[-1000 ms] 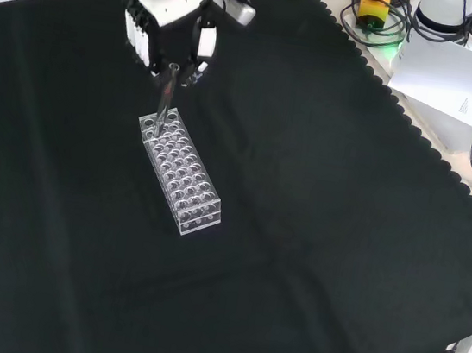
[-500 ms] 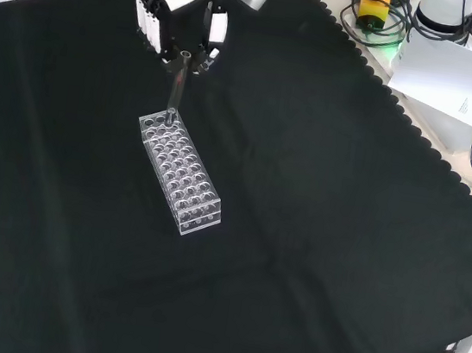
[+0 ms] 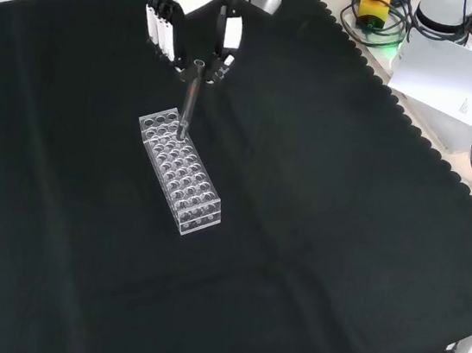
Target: Shake the test tube.
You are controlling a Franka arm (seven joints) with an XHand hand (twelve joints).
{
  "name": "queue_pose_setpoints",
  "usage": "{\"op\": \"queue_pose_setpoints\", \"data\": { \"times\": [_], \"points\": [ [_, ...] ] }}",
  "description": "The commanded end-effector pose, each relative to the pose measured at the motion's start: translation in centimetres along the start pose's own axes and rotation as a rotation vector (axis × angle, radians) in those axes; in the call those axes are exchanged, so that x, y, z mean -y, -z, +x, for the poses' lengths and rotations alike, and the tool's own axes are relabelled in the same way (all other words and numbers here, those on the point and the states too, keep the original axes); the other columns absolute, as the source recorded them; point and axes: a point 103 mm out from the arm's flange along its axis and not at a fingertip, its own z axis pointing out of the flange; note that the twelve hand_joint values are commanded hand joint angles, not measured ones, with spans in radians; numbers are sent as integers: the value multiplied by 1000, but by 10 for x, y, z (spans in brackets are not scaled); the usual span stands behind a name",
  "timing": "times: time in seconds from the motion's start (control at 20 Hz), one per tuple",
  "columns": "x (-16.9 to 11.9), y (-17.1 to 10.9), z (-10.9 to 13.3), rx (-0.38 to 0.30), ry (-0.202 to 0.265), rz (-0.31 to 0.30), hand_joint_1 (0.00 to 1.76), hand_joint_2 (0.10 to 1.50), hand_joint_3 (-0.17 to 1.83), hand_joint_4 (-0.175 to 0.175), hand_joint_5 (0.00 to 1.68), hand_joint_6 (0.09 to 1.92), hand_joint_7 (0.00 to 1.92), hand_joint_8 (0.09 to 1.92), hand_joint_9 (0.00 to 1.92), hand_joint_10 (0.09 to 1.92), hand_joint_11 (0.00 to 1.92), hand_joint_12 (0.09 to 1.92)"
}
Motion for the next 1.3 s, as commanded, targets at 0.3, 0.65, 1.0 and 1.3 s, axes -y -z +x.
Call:
{"op": "queue_pose_setpoints", "data": {
  "times": [0.3,0.65,1.0,1.3],
  "points": [
    [4,-3,-20,49,-74,15,1441,587,679,-175,1280,473,1449,659,1568,87,1239,873],
    [22,-1,-106,125,-274,42,1441,586,680,-175,1280,472,1449,659,1568,87,1238,874],
    [46,20,-174,182,-420,27,1441,586,680,-175,1280,471,1449,660,1569,87,1237,874],
    [44,16,-167,170,-396,34,1441,586,680,-175,1281,471,1448,661,1569,87,1237,874]
  ]
}}
